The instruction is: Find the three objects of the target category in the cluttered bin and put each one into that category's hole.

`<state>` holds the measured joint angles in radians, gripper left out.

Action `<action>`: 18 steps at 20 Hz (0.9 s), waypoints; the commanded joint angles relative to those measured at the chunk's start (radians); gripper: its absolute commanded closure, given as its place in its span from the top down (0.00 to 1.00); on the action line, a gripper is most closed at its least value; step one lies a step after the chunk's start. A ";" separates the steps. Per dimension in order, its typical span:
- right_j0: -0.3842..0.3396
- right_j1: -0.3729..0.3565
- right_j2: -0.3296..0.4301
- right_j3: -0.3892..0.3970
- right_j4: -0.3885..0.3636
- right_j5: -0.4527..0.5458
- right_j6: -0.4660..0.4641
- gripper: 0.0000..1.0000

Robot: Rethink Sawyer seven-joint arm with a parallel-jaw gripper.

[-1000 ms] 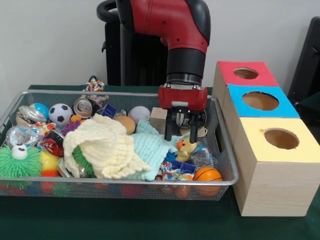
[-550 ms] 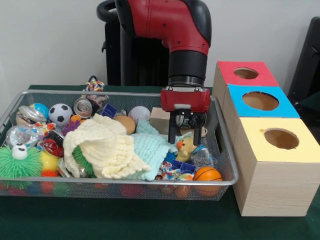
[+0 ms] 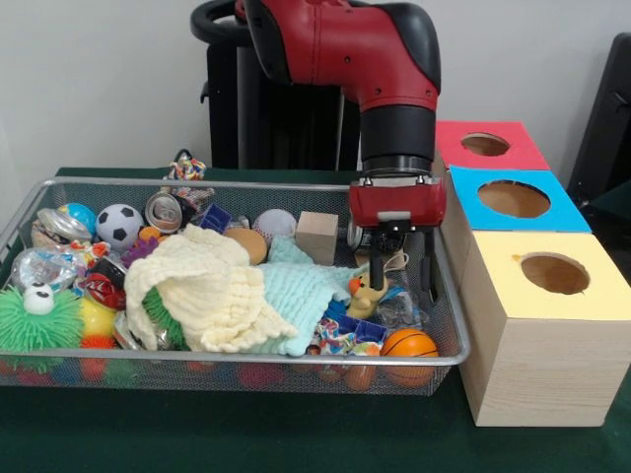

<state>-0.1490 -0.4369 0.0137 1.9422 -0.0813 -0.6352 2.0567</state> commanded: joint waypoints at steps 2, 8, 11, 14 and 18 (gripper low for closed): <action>-0.038 0.038 0.134 0.005 0.059 0.181 0.220 1.00; -0.026 0.061 0.087 0.016 0.078 0.236 0.176 1.00; -0.015 0.053 0.060 0.028 0.103 0.257 0.168 1.00; 0.005 0.035 0.014 0.034 0.122 0.279 0.148 1.00; 0.001 0.019 -0.018 0.040 0.118 0.333 0.129 1.00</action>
<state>-0.1406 -0.4324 0.0253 1.9590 -0.0275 -0.4561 2.0569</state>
